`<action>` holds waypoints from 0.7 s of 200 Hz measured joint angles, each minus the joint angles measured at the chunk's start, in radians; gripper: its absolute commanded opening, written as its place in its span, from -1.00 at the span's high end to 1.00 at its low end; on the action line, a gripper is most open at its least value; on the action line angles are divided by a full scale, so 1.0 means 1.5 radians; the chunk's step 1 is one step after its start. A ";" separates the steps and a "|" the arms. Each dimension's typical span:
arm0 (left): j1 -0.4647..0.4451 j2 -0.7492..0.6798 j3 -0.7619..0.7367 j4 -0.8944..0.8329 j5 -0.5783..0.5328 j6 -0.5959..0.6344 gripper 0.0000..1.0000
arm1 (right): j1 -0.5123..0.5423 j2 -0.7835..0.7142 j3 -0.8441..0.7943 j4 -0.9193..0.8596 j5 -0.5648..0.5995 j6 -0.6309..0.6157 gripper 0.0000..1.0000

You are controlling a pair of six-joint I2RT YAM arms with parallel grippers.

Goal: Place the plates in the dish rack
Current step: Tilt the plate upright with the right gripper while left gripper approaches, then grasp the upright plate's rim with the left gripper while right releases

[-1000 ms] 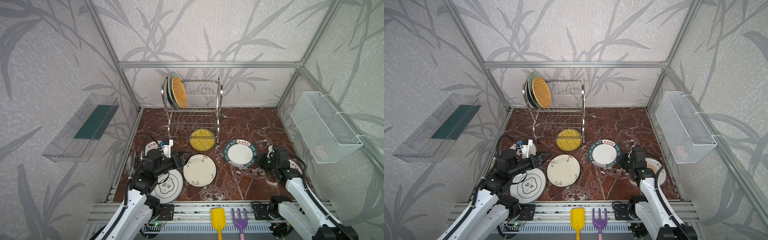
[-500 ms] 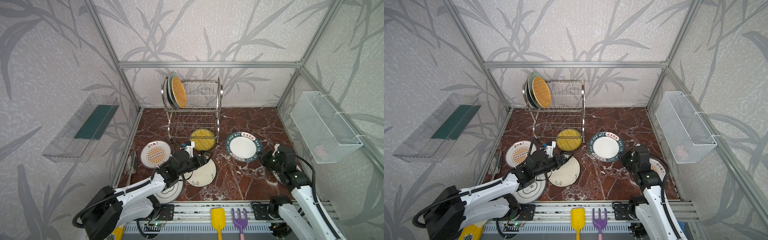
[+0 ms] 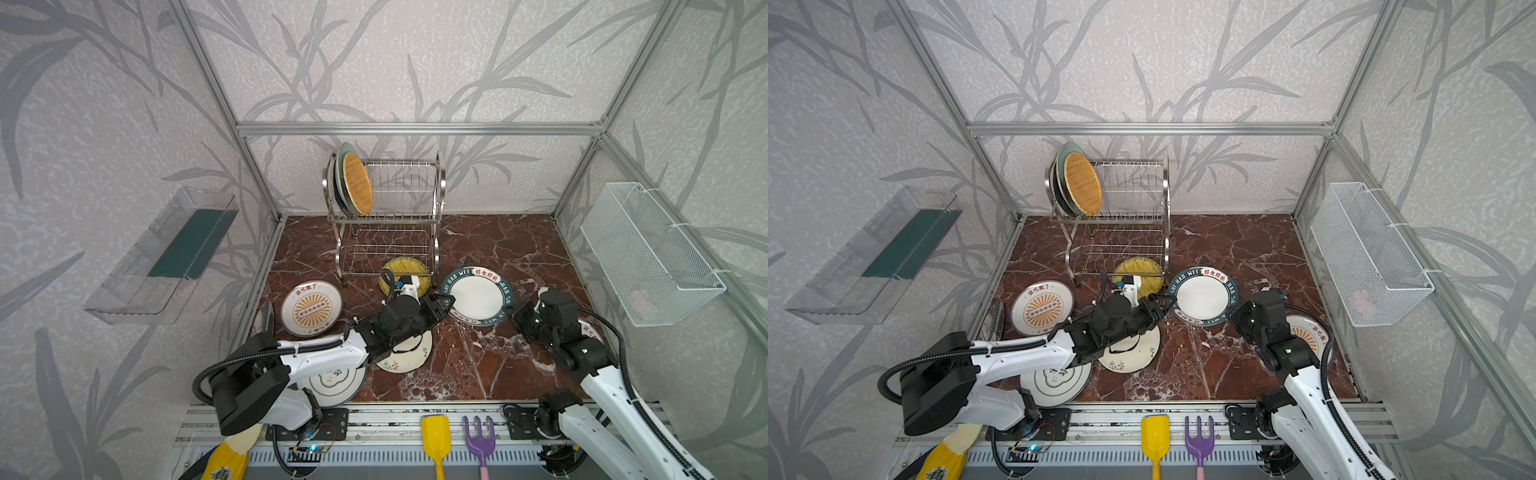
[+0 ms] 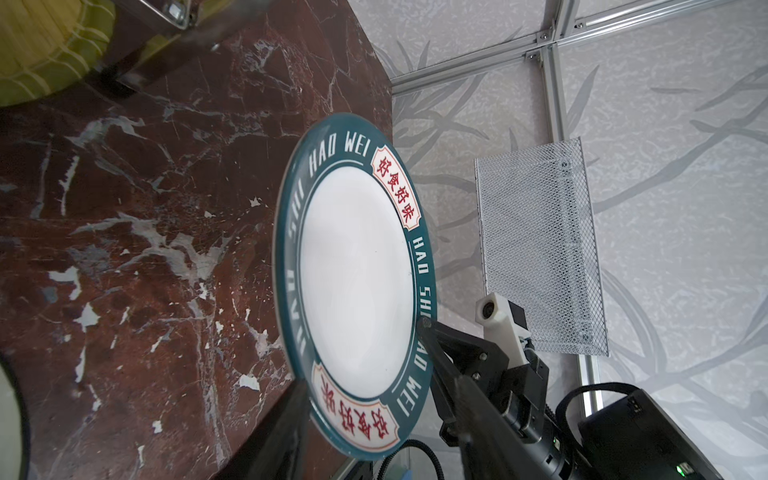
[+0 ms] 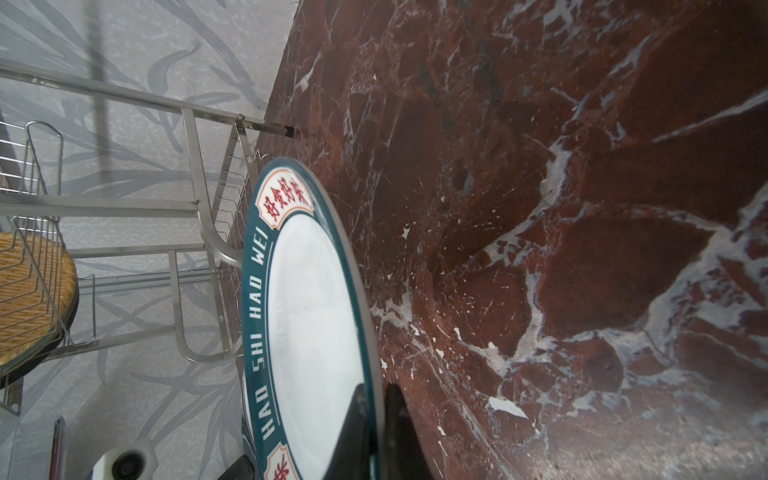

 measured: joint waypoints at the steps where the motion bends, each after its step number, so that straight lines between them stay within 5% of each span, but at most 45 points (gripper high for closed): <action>1: 0.000 0.001 0.001 0.000 0.000 0.000 -0.07 | 0.000 0.000 0.000 0.000 0.000 0.000 1.00; 58: -0.007 0.024 0.032 -0.082 -0.038 -0.033 -0.18 | 0.005 -0.001 0.000 0.004 0.006 0.004 1.00; 140: -0.013 0.088 0.051 -0.063 -0.039 -0.068 0.22 | 0.005 -0.001 0.000 0.022 0.003 0.016 1.00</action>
